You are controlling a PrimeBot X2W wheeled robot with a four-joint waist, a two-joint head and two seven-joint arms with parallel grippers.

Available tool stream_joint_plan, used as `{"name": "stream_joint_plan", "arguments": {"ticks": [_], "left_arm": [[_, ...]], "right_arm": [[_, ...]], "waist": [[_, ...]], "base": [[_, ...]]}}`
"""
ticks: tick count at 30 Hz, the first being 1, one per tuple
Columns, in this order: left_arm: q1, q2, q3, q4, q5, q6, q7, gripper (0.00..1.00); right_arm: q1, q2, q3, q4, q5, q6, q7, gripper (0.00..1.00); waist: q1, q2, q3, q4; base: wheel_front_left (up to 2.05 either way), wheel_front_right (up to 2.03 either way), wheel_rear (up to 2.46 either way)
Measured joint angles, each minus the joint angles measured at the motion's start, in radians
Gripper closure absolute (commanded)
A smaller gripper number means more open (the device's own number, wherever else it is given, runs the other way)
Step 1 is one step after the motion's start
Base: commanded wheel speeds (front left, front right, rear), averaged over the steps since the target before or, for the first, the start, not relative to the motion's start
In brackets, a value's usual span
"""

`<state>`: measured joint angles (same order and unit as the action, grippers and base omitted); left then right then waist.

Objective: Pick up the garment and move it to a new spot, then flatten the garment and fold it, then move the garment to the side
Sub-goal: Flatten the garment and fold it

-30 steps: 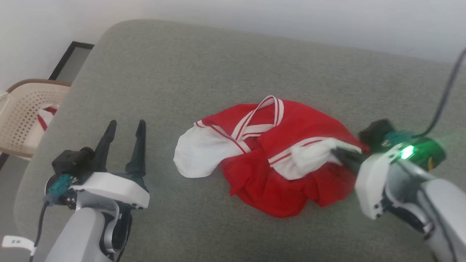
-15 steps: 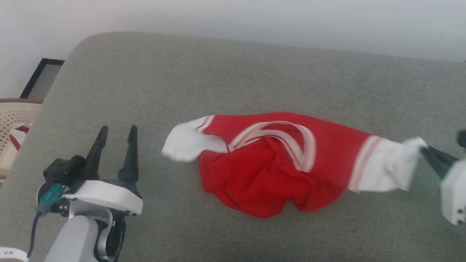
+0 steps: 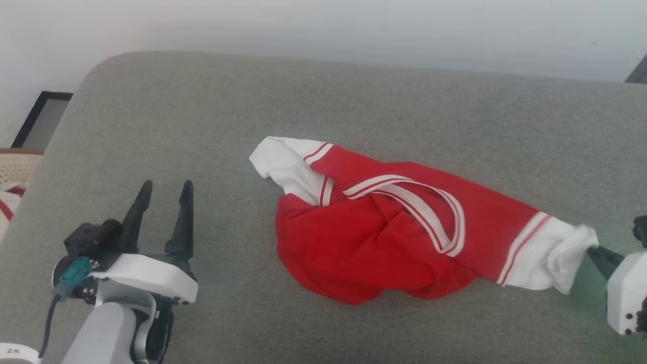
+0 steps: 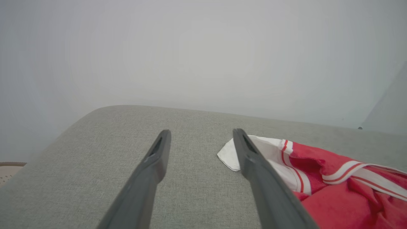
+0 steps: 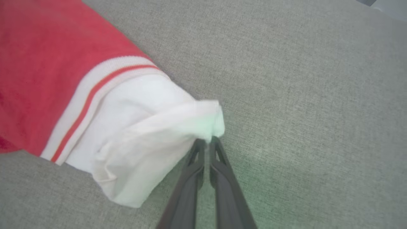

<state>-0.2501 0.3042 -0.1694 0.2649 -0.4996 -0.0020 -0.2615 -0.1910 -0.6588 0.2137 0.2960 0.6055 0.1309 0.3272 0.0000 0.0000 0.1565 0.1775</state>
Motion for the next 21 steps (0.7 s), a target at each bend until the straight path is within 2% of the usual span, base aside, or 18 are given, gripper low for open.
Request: {"name": "stream_joint_plan", "arguments": {"ticks": [1,2,3,4,10,15,19,21], "left_arm": [[0.001,0.002,-0.001,0.002,0.001,0.0,0.0,0.0],[0.001,0.004,0.0,0.005,0.0,0.0,0.0,0.0],[0.002,0.005,0.0,0.006,0.0,0.0,0.0,0.0],[0.005,0.007,-0.001,0.007,0.0,0.0,0.0,0.0],[0.026,0.021,0.0,0.002,-0.003,0.0,0.014,0.0],[0.043,0.035,0.002,-0.019,-0.006,0.003,0.024,0.0],[0.055,0.047,0.003,-0.039,-0.006,0.01,0.031,0.0],[0.066,0.054,0.005,-0.052,-0.006,0.015,0.032,0.0]], "right_arm": [[-0.009,-0.002,0.013,0.012,0.0,0.0,-0.002,0.83],[-0.02,-0.003,0.025,0.022,0.002,0.0,-0.005,0.64],[-0.032,-0.007,0.036,0.028,0.002,0.0,-0.009,0.25],[-0.041,-0.012,0.045,0.032,0.002,0.0,-0.009,0.0],[-0.061,-0.043,0.074,0.012,0.028,0.0,0.004,0.0],[-0.058,-0.051,0.034,-0.043,0.037,0.0,-0.03,0.0],[-0.018,-0.023,-0.018,-0.091,0.023,0.0,-0.084,0.0],[0.019,0.025,-0.061,-0.124,0.004,0.0,-0.111,0.0]], "waist": [[0.0,0.0,-0.003,-0.003],[0.0,0.0,-0.005,-0.007],[0.0,0.0,-0.009,-0.012],[0.0,0.0,-0.013,-0.016],[0.0,0.0,-0.036,-0.04],[0.0,0.0001,-0.054,-0.069],[0.0,0.0,-0.064,-0.094],[0.0,0.0,-0.067,-0.111]], "base": [[0.0,0.0,0.0],[0.0,0.0,0.0],[0.0,0.0,0.0],[0.0,0.0,0.0],[0.0,0.0,0.0],[0.0,0.0,0.0],[0.0,0.0,0.0],[0.0,0.0,0.0]]}}
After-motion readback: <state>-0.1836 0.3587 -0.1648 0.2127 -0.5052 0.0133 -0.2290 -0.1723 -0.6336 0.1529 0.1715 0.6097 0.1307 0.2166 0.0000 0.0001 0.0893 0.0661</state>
